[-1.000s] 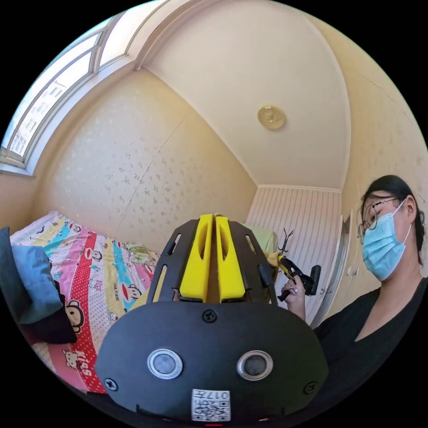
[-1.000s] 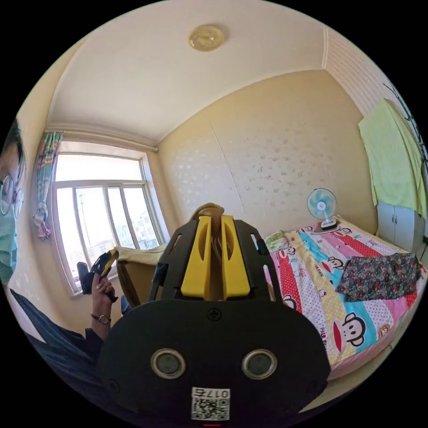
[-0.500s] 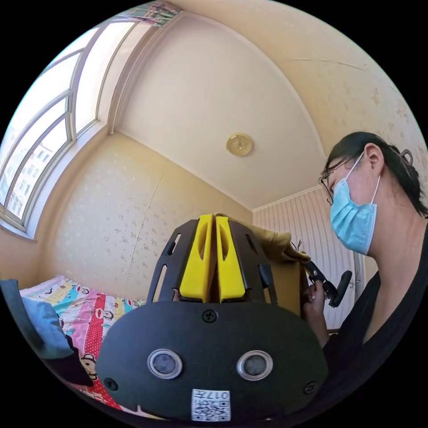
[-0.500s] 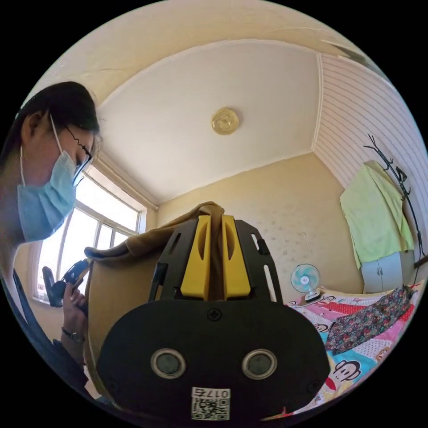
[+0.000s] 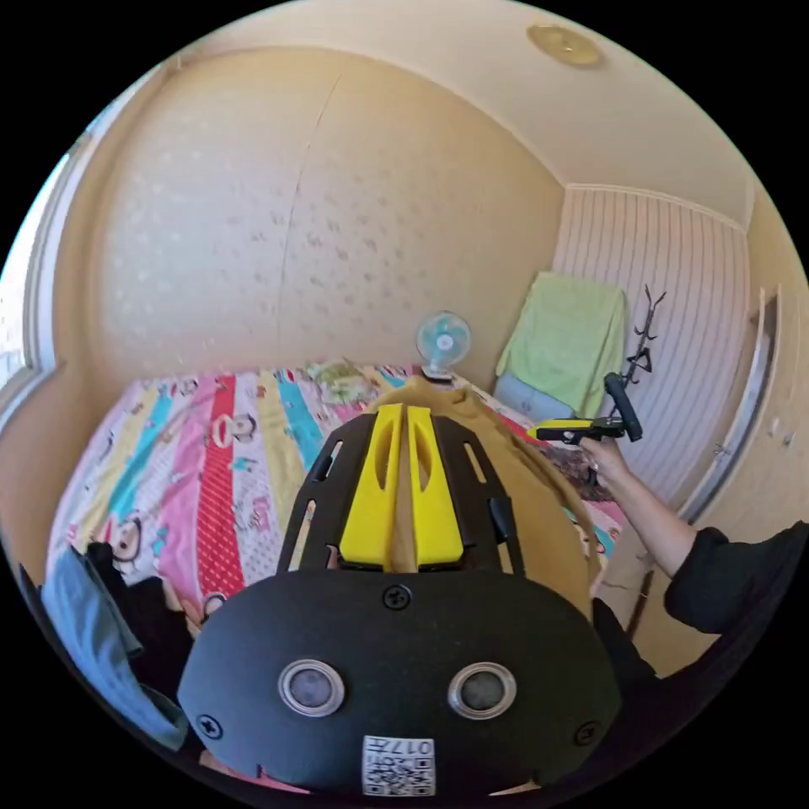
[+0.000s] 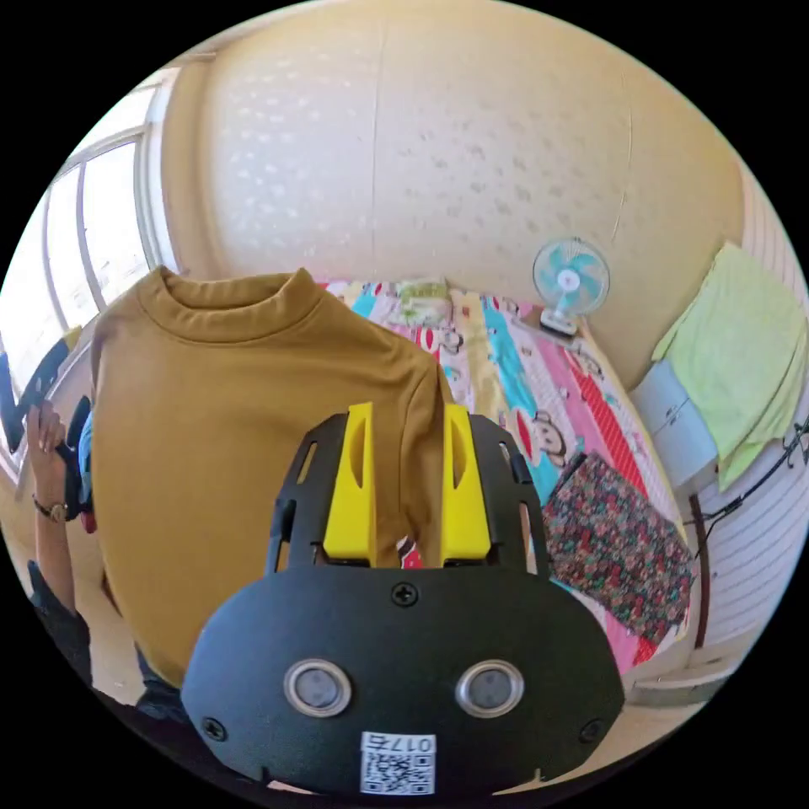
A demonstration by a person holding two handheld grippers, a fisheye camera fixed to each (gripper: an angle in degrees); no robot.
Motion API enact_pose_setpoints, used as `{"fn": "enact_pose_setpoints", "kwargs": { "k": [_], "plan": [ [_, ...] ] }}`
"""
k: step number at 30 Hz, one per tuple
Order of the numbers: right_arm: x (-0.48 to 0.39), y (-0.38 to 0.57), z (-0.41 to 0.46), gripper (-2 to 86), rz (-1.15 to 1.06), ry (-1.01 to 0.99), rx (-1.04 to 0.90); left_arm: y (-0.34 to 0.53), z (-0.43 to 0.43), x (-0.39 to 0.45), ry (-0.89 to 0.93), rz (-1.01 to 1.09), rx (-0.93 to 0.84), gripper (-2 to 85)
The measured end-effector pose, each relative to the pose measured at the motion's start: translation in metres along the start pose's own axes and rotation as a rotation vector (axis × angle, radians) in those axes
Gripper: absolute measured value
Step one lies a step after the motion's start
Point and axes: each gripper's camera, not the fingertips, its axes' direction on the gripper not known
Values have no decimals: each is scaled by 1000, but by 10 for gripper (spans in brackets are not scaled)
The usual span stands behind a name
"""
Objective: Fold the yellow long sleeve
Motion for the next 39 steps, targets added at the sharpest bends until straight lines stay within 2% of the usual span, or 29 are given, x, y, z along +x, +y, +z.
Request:
{"fn": "enact_pose_setpoints", "kwargs": {
  "k": [1,3,5,7,9,14,16,18,19,21,25,27,30,32,34,36,39],
  "plan": [
    [3,10,14,126,25,-20,-31,31,28,-19,70,-58,-90,9],
    [11,75,52,131,35,-238,-39,91,56,-35,96,-133,-160,26],
    [24,135,80,131,97,-329,-73,153,80,-40,106,-184,-256,48],
    [39,197,102,129,178,-315,-135,232,109,-36,132,-259,-428,83],
    [61,274,101,124,282,-243,-131,281,121,-27,178,-323,-503,100],
    [104,359,33,125,452,-12,29,357,133,-8,278,-495,-521,119],
    [121,366,30,121,462,-46,22,371,132,-8,251,-567,-445,81],
    [138,354,69,88,406,-278,-205,375,138,-13,224,-609,-480,32],
    [141,350,79,76,398,-322,-266,373,149,-16,288,-616,-549,20],
    [146,333,70,46,367,-276,-282,366,156,-19,356,-602,-640,8],
    [162,309,28,34,323,-381,-337,349,115,-19,311,-484,-699,-7],
    [166,307,4,33,252,-370,-434,355,98,-18,287,-449,-769,-8],
    [169,315,0,39,198,-361,-625,379,73,-20,286,-495,-834,-10],
    [182,313,-3,48,239,-386,-661,395,59,-25,265,-548,-849,-10],
    [204,304,-16,64,319,-327,-564,409,38,-36,201,-602,-843,-10],
    [225,284,-36,104,371,-248,-351,413,24,-44,201,-644,-813,-10],
    [232,256,-25,122,319,-206,-225,409,7,-50,205,-668,-767,-10]
  ]
}}
